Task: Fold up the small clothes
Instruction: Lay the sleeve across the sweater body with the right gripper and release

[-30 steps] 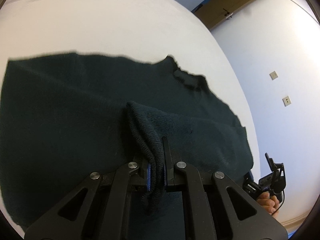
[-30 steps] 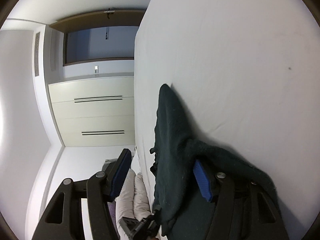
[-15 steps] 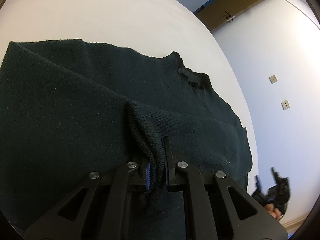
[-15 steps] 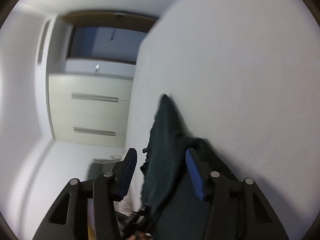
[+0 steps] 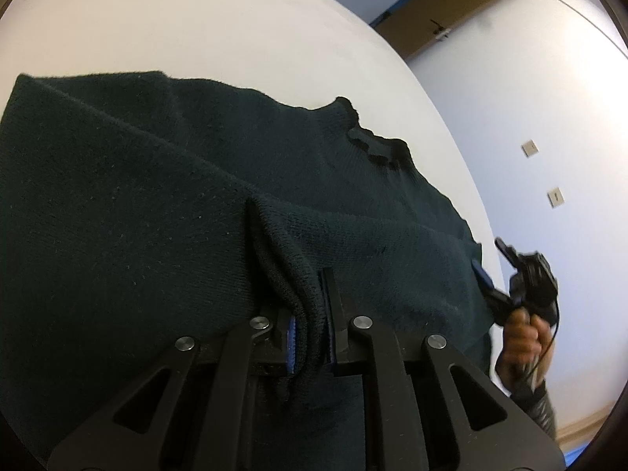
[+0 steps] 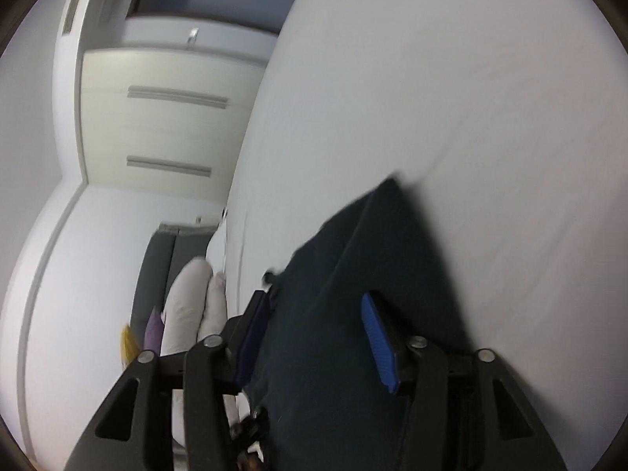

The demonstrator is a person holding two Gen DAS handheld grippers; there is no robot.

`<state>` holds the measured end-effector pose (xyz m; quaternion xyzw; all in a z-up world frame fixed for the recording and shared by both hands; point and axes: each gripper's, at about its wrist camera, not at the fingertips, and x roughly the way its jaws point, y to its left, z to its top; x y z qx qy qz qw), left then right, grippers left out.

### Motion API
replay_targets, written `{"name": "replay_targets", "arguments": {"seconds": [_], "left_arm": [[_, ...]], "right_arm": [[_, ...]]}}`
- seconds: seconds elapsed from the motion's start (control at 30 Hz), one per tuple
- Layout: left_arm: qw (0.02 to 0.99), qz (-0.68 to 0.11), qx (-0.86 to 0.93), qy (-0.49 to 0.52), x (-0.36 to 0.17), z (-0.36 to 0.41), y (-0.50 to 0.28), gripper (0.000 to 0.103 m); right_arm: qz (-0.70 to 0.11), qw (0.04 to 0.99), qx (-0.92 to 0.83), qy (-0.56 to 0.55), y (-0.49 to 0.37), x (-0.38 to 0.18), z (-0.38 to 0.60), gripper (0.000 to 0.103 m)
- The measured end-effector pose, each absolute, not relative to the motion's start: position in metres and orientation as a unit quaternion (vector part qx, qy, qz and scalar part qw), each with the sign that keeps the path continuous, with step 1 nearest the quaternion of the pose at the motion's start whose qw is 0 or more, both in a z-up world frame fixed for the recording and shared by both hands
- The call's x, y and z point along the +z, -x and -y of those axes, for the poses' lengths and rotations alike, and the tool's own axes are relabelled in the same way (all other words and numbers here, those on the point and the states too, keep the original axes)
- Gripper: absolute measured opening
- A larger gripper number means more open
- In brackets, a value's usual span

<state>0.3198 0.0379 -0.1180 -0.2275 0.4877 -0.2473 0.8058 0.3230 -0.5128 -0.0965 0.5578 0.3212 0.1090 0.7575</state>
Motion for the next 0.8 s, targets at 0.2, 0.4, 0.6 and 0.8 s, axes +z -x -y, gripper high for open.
{"name": "replay_targets", "arguments": {"seconds": [0.2, 0.4, 0.6, 0.8], "left_arm": [[0.819, -0.476, -0.246, 0.204, -0.117, -0.033, -0.315, 0.012], [0.833, -0.467, -0.237, 0.175, -0.116, -0.026, -0.310, 0.013], [0.843, -0.460, -0.230, 0.156, -0.114, -0.017, -0.307, 0.013], [0.852, -0.455, -0.220, 0.134, -0.112, -0.009, -0.304, 0.013]], "right_arm": [[-0.359, 0.751, 0.153, -0.532, -0.307, -0.100, 0.511, 0.046], [-0.383, 0.750, 0.171, -0.511, -0.264, -0.100, 0.498, 0.046], [-0.384, 0.774, 0.163, -0.476, -0.232, -0.080, 0.488, 0.051], [-0.317, 0.778, 0.194, -0.506, -0.263, -0.052, 0.478, 0.058]]}}
